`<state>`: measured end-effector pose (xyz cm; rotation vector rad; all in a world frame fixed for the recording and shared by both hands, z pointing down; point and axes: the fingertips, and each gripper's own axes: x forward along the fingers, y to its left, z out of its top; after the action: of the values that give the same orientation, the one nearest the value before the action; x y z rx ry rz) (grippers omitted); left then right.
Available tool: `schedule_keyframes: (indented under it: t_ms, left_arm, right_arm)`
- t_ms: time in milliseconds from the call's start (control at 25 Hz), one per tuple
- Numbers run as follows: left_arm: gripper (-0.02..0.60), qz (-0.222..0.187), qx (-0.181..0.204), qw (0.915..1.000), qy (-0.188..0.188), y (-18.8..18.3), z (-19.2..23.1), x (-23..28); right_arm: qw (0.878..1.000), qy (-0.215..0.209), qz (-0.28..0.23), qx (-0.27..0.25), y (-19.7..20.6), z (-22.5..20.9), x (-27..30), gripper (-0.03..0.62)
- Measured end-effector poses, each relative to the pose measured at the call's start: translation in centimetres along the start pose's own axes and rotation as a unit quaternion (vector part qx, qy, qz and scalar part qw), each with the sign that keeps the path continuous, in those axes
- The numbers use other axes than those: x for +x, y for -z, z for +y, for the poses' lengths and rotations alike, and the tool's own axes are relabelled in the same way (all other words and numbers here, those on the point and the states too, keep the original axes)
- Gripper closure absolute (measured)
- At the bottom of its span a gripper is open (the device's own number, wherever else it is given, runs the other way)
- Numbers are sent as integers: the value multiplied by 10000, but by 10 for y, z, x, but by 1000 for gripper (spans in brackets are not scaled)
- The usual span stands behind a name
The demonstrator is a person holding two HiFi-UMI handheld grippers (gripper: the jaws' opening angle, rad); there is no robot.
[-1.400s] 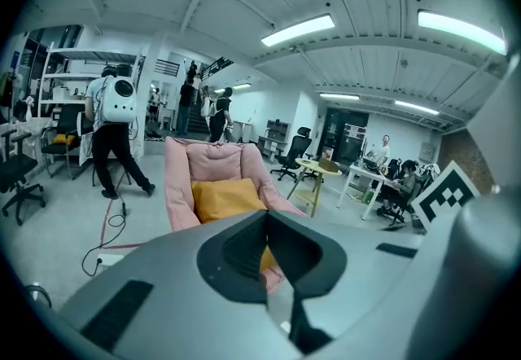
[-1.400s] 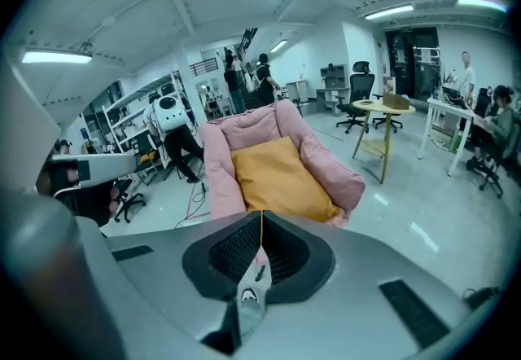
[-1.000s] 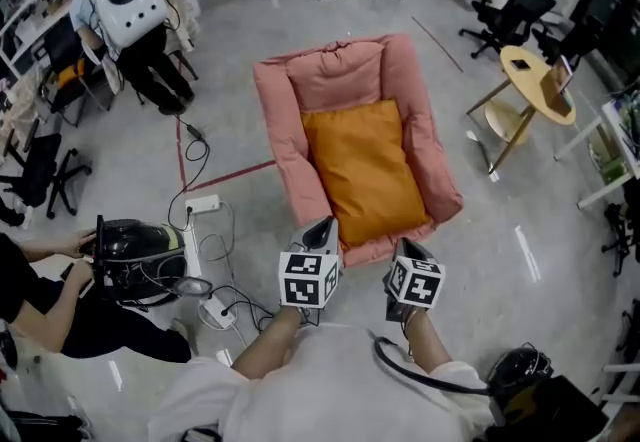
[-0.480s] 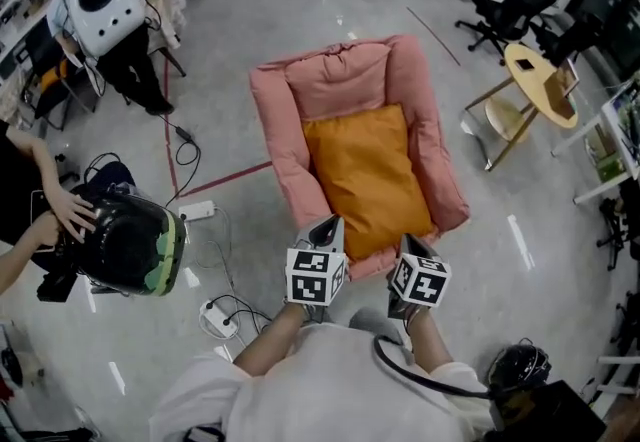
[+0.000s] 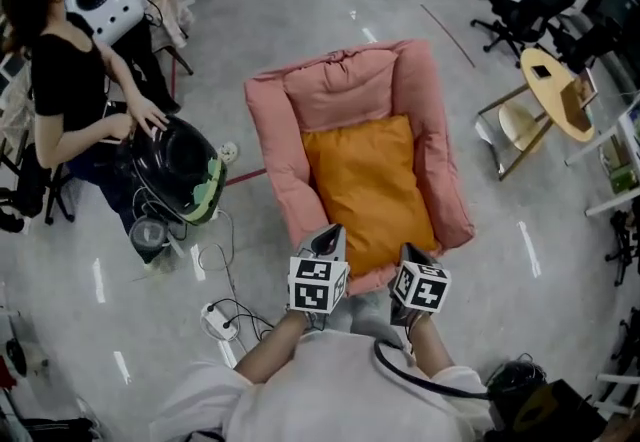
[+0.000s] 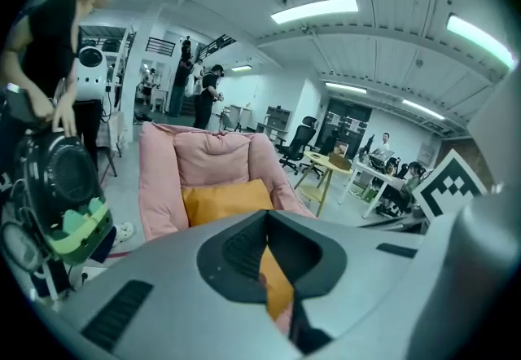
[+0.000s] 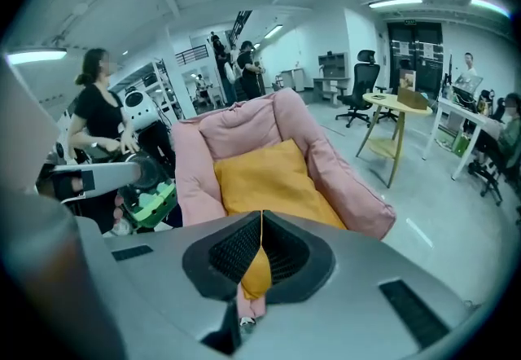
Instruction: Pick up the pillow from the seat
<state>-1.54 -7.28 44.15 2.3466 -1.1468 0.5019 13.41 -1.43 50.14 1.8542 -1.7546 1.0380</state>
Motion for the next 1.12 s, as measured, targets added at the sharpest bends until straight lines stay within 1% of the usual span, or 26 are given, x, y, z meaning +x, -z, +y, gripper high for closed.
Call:
schedule_keyframes:
  t_ms: [200,360,520,640,880,920,960,1000,1120]
  left_arm:
    - [574,-43,57,9998,-178,-17,-2,19]
    - [574,-16,55,9994,-339,-19,-4,34]
    - [574,102,-75,9991,-411,-12,-6,55]
    - [572,169,-235,9987,-408,-7,-6,70]
    - [569,263,-426,9978,-435,-2,-3,103]
    - [554,286,-463,9975,-458,-1,-2,109]
    - [500,317,-507,9971,-481,2,0,116]
    - [472,357,-554,9965,-508,6,2,122]
    - [466,523,-663,9944,-641,21,11,140]
  right_arm:
    - [9997,-150,-87,-175,-33,-9,15,565]
    - [9998,-135,-19,-140,-42,-29,27,565]
    - [9998,-157,100,-72,-42,-51,43,563]
    - [9995,-244,171,-94,-42,-62,55,562]
    - [9985,-435,282,-147,-53,-82,84,560]
    - [9984,-449,303,-169,-55,-85,90,560]
    - [9982,-464,323,-195,-56,-89,96,560]
    - [9980,-484,346,-221,-58,-92,103,560]
    - [9968,-585,441,-308,-60,-97,125,551]
